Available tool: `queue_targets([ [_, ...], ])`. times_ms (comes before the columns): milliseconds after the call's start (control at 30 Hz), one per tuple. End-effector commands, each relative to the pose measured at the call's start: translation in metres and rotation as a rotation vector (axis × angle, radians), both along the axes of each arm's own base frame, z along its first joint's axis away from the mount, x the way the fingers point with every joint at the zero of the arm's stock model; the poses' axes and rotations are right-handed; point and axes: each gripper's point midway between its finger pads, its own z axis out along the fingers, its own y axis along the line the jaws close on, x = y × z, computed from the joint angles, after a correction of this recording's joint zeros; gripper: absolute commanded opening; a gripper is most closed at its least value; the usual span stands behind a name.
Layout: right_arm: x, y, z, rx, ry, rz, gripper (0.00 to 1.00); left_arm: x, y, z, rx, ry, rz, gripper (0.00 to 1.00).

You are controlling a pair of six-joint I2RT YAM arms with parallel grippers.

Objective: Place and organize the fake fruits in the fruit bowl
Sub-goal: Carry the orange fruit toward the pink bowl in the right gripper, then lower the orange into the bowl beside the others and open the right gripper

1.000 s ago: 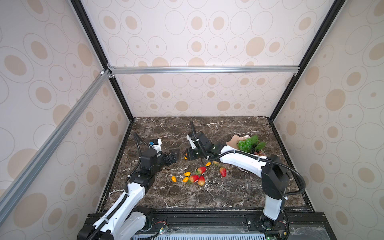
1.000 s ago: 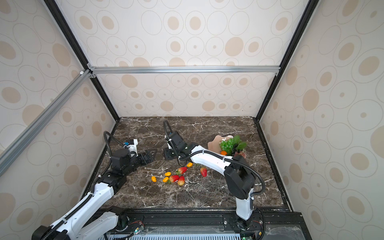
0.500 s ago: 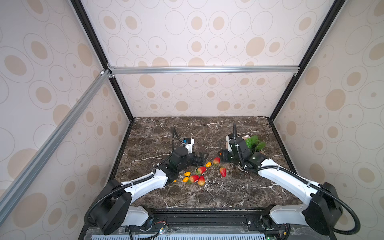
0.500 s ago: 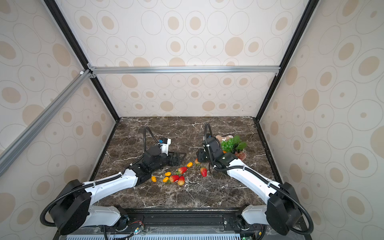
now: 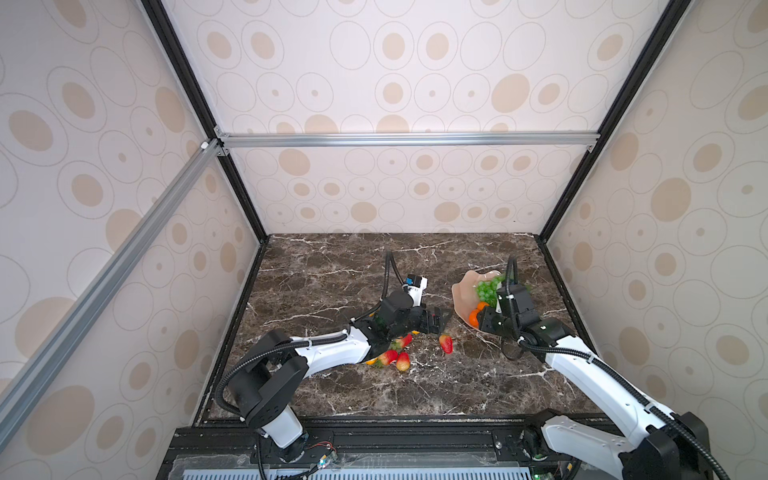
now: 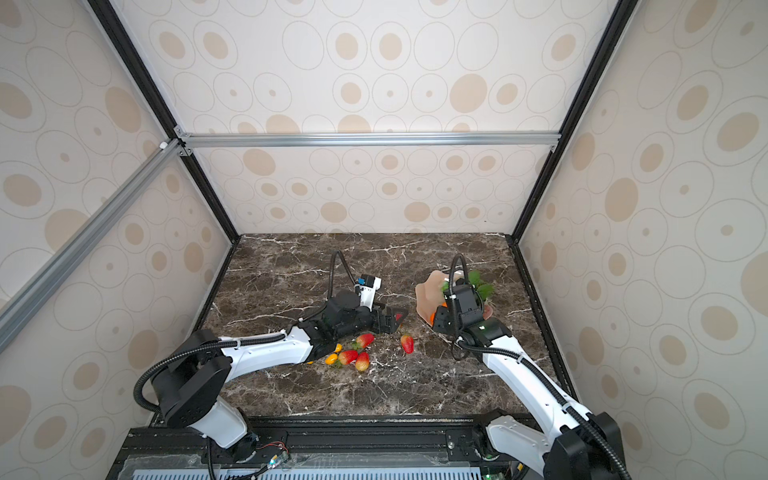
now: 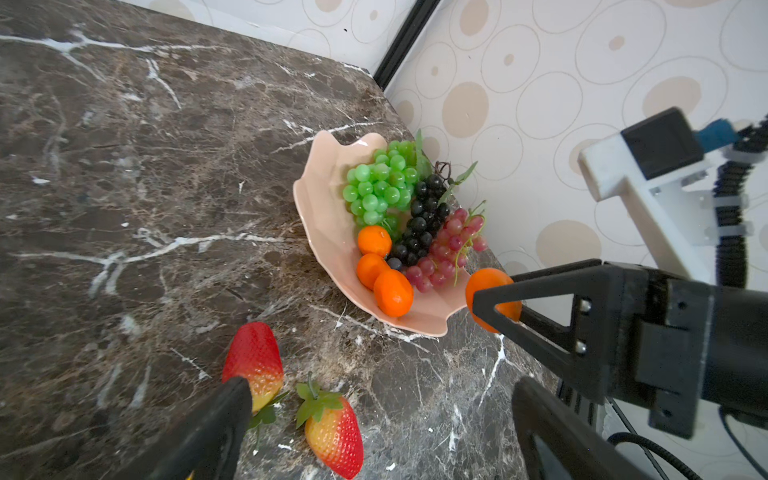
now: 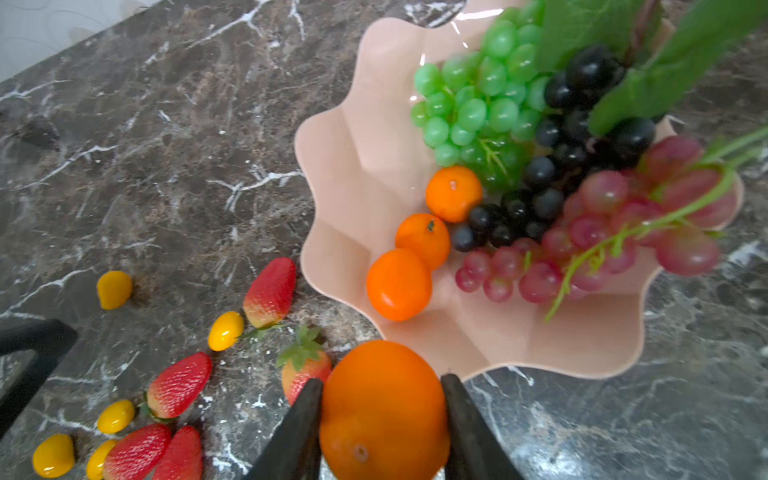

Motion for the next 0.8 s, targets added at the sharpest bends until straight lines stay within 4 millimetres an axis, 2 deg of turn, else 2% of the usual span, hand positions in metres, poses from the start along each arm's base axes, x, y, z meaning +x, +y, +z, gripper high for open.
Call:
queue_targets([
  [0, -0.009, -0.019, -0.015, -0.037, 0.059, -0.054, 0.36, -0.001, -0.021, 0.021, -0.047, -0.044, -0.056, 0.98],
  [133, -0.005, -0.02, -0.024, -0.022, 0.086, -0.056, 0.36, -0.003, -0.031, 0.015, -0.034, -0.026, -0.082, 0.98],
  [167, -0.002, -0.027, -0.025, -0.015, 0.09, -0.082, 0.36, -0.004, -0.033, 0.014, -0.035, -0.023, -0.084, 0.98],
  [300, 0.005, -0.03, -0.03, -0.006, 0.104, -0.089, 0.36, -0.005, -0.035, 0.011, -0.033, -0.013, -0.087, 0.98],
  [767, 0.028, -0.024, -0.053, 0.035, 0.153, -0.082, 0.36, 0.003, -0.023, 0.009, -0.003, 0.0, -0.002, 0.99],
])
